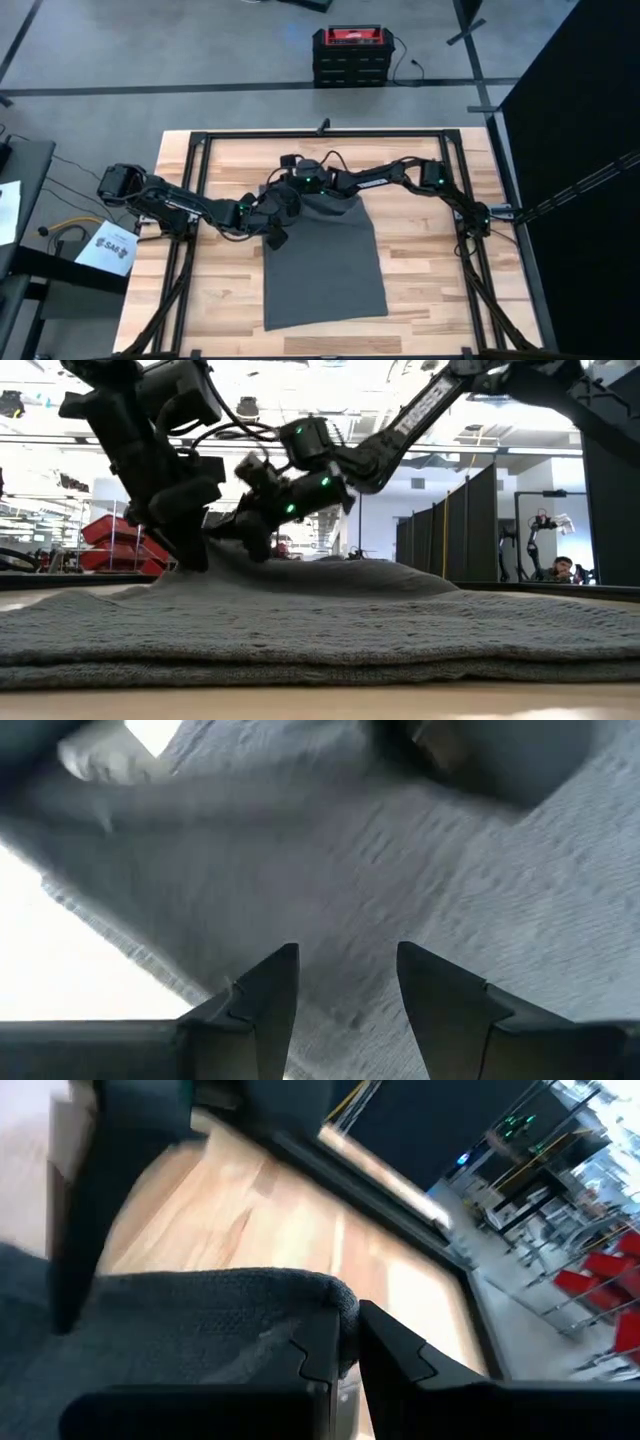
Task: Roll towel
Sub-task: Fold the gray towel
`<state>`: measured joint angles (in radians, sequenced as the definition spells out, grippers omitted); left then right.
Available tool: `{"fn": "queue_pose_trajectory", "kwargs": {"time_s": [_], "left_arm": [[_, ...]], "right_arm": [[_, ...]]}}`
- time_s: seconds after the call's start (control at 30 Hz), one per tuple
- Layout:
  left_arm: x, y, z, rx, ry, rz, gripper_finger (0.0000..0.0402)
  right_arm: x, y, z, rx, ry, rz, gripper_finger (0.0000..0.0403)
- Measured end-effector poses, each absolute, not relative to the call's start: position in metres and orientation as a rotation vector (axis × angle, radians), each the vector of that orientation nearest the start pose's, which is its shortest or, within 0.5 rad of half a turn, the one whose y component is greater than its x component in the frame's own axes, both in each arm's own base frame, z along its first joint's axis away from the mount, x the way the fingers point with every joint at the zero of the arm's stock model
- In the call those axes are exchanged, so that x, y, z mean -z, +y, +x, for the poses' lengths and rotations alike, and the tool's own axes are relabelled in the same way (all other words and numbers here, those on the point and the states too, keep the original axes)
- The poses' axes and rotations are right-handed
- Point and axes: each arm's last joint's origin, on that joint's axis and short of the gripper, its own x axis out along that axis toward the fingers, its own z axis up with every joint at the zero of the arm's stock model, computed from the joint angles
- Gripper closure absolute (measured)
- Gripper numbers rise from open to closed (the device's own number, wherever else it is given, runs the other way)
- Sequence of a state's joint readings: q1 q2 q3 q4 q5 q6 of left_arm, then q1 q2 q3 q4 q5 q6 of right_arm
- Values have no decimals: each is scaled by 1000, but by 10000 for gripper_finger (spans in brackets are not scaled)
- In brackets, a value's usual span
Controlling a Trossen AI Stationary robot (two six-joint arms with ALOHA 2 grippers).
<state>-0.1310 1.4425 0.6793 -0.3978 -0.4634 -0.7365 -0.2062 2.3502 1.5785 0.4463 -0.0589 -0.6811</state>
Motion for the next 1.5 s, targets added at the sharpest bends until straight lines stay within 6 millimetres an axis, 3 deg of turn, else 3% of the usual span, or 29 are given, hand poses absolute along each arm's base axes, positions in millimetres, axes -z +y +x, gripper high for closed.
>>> {"fn": "queue_pose_trajectory", "kwargs": {"time_s": [0.47,0.67,0.77,0.9,1.03,1.1,1.17,1.3,1.4,1.5], "left_arm": [[-148,-20,238,-652,962,-332,244],[-131,-19,223,-687,1006,-410,244],[-125,-18,218,-711,1002,-446,244],[-120,-18,212,-731,1010,-459,244],[-119,-19,212,-725,1007,-461,244],[-119,-20,212,-718,1008,-461,244],[-119,-22,212,-716,1008,-463,244],[-119,-24,211,-706,1012,-465,244],[-119,-24,211,-710,1010,-471,244],[-119,-24,211,-710,1010,-467,244]], "right_arm": [[-127,-109,513,49,344,-550,374],[-129,-108,512,30,348,-538,330],[-142,-108,507,18,394,-537,298],[-174,-117,489,-1,526,-516,255],[-207,-125,457,-38,727,-466,225],[-214,-125,439,-69,869,-405,218],[-212,-126,422,-89,1009,-327,216],[-186,-127,400,-111,1205,-221,221],[-169,-122,393,-127,1253,-214,224],[-167,-121,391,-111,1269,-212,225]]}}
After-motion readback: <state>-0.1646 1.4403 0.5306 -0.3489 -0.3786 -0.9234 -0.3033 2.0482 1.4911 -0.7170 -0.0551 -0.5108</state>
